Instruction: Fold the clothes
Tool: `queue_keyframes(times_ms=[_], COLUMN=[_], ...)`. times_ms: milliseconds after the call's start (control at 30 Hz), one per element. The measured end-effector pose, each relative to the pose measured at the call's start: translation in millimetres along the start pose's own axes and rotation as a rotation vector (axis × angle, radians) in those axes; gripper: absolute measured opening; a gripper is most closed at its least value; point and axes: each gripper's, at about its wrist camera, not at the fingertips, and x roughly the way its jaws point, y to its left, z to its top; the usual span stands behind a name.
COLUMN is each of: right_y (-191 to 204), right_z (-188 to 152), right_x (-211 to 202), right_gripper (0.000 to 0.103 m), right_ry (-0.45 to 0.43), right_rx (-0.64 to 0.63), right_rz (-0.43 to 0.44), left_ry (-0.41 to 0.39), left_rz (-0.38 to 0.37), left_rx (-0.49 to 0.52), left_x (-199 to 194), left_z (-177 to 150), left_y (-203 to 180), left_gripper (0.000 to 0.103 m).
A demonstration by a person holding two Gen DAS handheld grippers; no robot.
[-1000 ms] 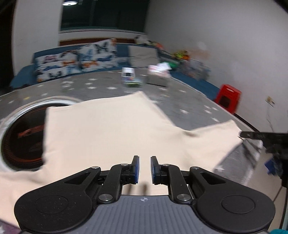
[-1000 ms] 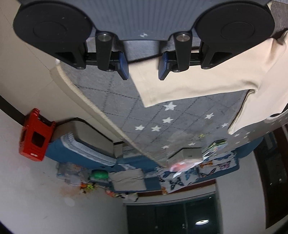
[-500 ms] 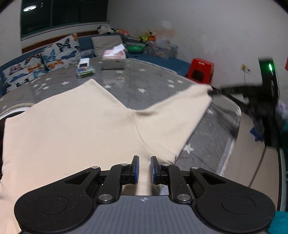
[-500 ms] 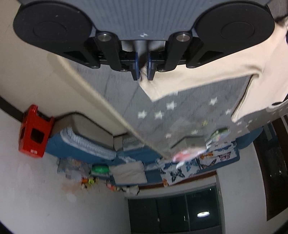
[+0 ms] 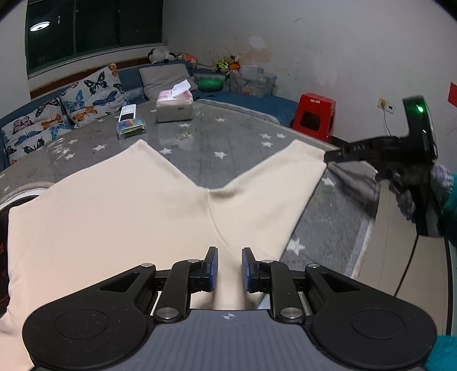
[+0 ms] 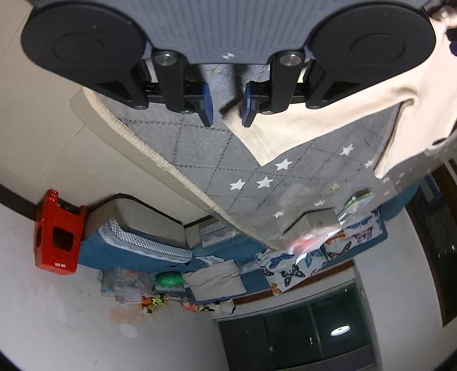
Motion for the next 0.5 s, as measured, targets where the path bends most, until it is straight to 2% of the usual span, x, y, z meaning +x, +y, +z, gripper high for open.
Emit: queue_keyframes(times_ms=[367,500], right_y=[3,3], right_z=[-1,0], right_x=[11,13], right_gripper=[0.022,0.017], right_ry=[-0.022,-0.029], right_rx=[0.046,0.065], right_rz=[0.016,0.028], left_ry=[0.015,0.008], left_rz=[-0.008,-0.004], left_rx=[0.003,0.003], left_x=[12,11], left_z=[3,6], left_y=[-5,-5], left_gripper=[0.02,0.02])
